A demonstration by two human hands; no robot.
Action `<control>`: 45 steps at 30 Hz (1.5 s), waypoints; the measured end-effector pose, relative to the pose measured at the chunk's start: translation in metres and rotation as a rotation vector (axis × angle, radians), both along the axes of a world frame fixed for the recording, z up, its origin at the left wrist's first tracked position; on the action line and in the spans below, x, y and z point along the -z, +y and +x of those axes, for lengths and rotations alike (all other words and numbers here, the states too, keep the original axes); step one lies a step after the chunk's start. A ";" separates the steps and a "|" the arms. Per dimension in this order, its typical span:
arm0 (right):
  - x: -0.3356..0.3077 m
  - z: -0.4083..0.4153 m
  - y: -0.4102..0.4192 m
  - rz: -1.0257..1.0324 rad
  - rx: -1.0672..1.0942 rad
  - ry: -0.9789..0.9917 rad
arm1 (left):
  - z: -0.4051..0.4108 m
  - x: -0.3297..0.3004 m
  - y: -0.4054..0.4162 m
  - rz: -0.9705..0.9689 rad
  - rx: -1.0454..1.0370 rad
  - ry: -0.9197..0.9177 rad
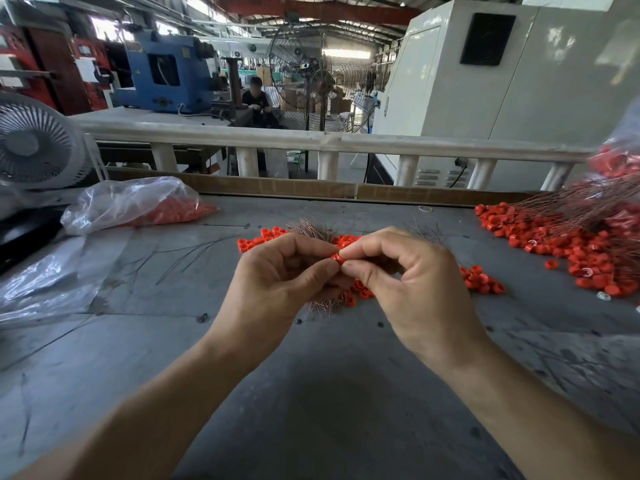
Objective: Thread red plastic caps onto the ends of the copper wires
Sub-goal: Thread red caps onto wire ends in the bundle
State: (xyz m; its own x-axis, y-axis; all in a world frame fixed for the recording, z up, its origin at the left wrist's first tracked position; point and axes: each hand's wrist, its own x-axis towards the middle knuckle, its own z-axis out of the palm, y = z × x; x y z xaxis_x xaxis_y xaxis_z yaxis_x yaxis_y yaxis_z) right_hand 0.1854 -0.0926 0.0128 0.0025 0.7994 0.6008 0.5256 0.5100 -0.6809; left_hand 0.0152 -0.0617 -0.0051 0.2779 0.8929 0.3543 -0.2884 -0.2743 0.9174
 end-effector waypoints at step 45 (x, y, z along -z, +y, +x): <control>0.012 -0.013 0.002 0.338 0.275 -0.402 | 0.003 0.001 0.000 -0.316 0.166 -0.136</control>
State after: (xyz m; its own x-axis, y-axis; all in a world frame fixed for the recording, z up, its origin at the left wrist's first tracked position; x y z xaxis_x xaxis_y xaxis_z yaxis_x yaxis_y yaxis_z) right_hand 0.1723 -0.0906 0.0004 -0.0979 0.5659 0.8186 0.8521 0.4726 -0.2248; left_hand 0.0182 -0.0616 -0.0059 0.3971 0.9109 0.1124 -0.4298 0.0763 0.8997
